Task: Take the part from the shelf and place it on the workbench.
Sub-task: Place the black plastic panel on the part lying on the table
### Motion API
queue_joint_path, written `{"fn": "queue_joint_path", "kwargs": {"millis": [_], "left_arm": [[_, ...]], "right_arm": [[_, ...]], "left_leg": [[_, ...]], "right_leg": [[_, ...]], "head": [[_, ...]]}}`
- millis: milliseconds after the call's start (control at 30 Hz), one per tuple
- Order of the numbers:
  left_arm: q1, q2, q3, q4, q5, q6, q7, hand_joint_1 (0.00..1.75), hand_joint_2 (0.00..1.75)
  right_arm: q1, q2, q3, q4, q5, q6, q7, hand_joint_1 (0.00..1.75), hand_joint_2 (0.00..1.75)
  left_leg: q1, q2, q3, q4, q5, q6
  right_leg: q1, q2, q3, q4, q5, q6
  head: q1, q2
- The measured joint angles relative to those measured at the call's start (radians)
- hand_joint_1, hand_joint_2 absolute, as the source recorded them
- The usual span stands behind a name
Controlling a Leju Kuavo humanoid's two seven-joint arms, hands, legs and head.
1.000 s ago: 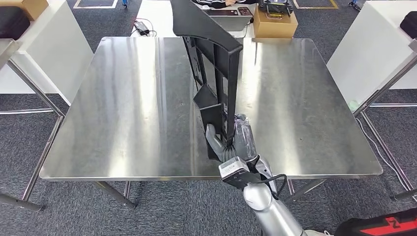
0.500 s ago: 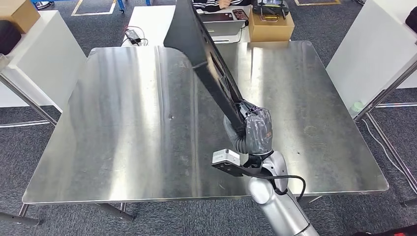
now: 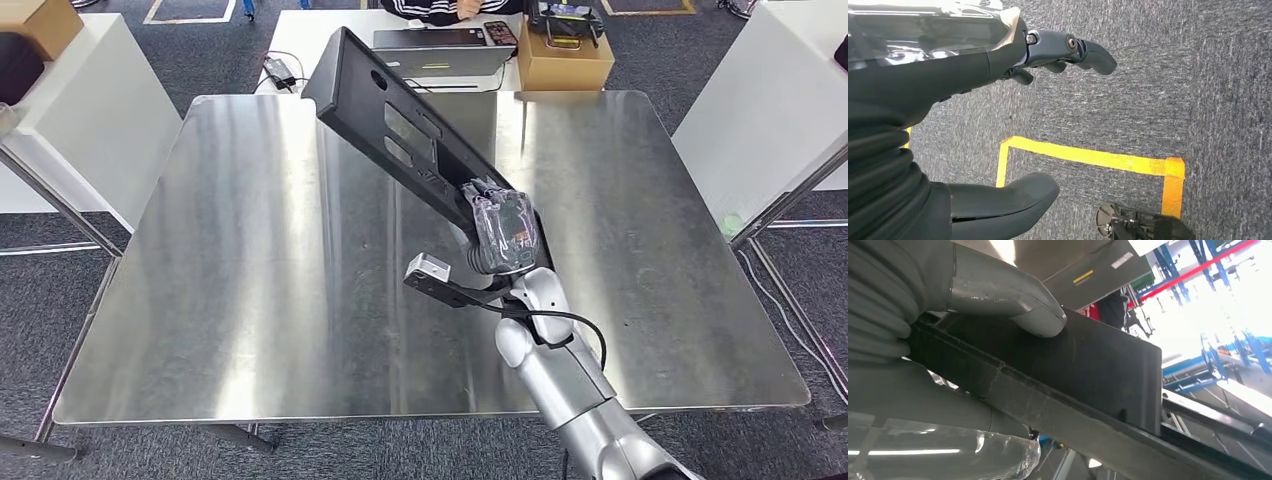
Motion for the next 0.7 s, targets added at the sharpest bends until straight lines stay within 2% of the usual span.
{"fn": "queue_joint_path", "kwargs": {"millis": [233, 500, 700], "left_arm": [[0.000, -0.002, 0.000, 0.000, 0.000, 0.000, -0.001, 0.00, 1.75], [0.000, 0.001, -0.005, 0.000, -0.015, -0.009, -0.010, 0.00, 1.75], [0.000, 0.001, -0.009, 0.000, -0.017, -0.009, -0.012, 0.00, 1.75]], "right_arm": [[-0.030, 0.001, 0.002, 0.060, 0.053, -0.010, 0.030, 1.75, 1.75], [-0.243, 0.013, 0.020, 0.362, 0.163, -0.026, 0.096, 1.75, 1.75], [-0.300, 0.022, 0.029, 0.442, 0.216, -0.032, 0.131, 1.75, 1.75]], "left_leg": [[-0.002, 0.000, 0.000, 0.000, 0.000, 0.006], [0.000, 0.000, 0.001, 0.000, 0.005, 0.011], [0.000, 0.000, 0.001, 0.001, 0.005, 0.011]], "right_leg": [[-0.003, -0.001, 0.000, -0.002, 0.003, 0.005], [-0.003, -0.001, 0.001, -0.001, 0.006, 0.008], [-0.003, -0.001, 0.001, -0.001, 0.006, 0.008]], "head": [[0.000, 0.000], [0.000, 0.000], [0.000, 0.000]]}}
